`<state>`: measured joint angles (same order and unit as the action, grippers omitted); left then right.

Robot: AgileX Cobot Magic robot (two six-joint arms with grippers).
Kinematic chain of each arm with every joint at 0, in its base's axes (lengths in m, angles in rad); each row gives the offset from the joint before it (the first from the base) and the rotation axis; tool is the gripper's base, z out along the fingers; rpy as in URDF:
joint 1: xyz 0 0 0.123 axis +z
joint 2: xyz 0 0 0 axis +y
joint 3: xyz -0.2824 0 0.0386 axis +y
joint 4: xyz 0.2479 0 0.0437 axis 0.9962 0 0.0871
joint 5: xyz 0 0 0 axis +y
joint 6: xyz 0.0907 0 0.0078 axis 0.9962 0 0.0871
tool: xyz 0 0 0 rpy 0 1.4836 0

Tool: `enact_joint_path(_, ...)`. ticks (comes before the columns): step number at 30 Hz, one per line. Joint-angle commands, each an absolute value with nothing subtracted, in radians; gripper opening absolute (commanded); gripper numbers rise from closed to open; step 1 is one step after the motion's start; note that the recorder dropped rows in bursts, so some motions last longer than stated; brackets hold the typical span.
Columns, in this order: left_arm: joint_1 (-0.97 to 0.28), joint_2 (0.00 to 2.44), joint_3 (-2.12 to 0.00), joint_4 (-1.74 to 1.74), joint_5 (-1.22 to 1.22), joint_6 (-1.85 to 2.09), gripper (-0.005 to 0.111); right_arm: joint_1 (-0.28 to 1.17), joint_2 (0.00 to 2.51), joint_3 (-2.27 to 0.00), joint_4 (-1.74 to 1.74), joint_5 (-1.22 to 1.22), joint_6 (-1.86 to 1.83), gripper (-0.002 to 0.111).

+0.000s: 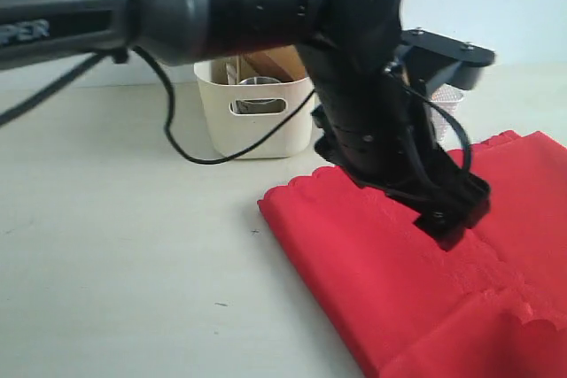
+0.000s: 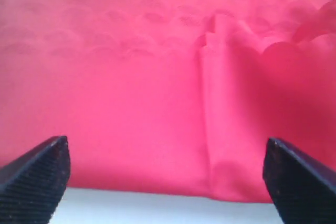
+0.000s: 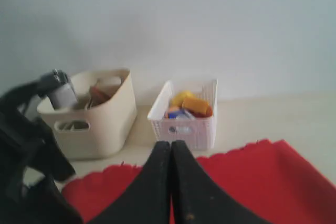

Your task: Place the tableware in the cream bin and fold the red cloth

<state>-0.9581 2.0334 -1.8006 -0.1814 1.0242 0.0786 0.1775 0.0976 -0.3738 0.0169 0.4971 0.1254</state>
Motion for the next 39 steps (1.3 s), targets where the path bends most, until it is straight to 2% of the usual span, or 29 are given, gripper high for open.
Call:
enact_joint_path(1, -0.877, 1.895, -1.621, -0.163, 0.962, 0.064, 0.094, 0.175, 0.230, -0.462, 0.108, 0.711, 0.051, 0.000)
enact_joint_path(4, -0.817, 1.788, -1.489, -0.165, 0.908, 0.060, 0.094, 0.175, 0.368, -0.547, 0.110, 0.779, 0.055, 0.004)
enact_joint_path(9, -0.738, 1.576, -1.317, -0.165, 0.827, 0.060, 0.094, 0.175, 0.645, -0.698, 0.184, 0.888, -0.061, 0.018)
enact_joint_path(11, -0.718, 1.497, -1.268, -0.165, 0.802, 0.060, 0.094, 0.175, 0.763, -0.749, 0.229, 0.930, -0.123, 0.027)
enact_joint_path(14, -0.709, 1.379, -1.212, -0.165, 0.789, 0.065, 0.094, 0.175, 0.963, -0.822, 0.310, 0.987, -0.235, 0.050)
enact_joint_path(17, -0.709, 1.257, -1.167, -0.165, 0.789, 0.067, 0.094, 0.175, 1.133, -0.870, 0.343, 1.013, -0.295, 0.065)
enact_joint_path(23, -0.709, 1.039, -1.074, -0.136, 0.785, 0.067, 0.094, 0.175, 1.414, -0.948, 0.343, 0.981, -0.378, 0.069)
enact_joint_path(29, -0.709, 0.887, -0.962, -0.132, 0.740, 0.063, 0.094, 0.118, 1.630, -1.070, 0.429, 0.957, -0.501, 0.079)
enact_joint_path(39, -0.709, 0.780, -0.850, -0.103, 0.653, 0.025, 0.094, 0.009, 1.923, -1.280, 0.584, 0.967, -0.818, 0.079)
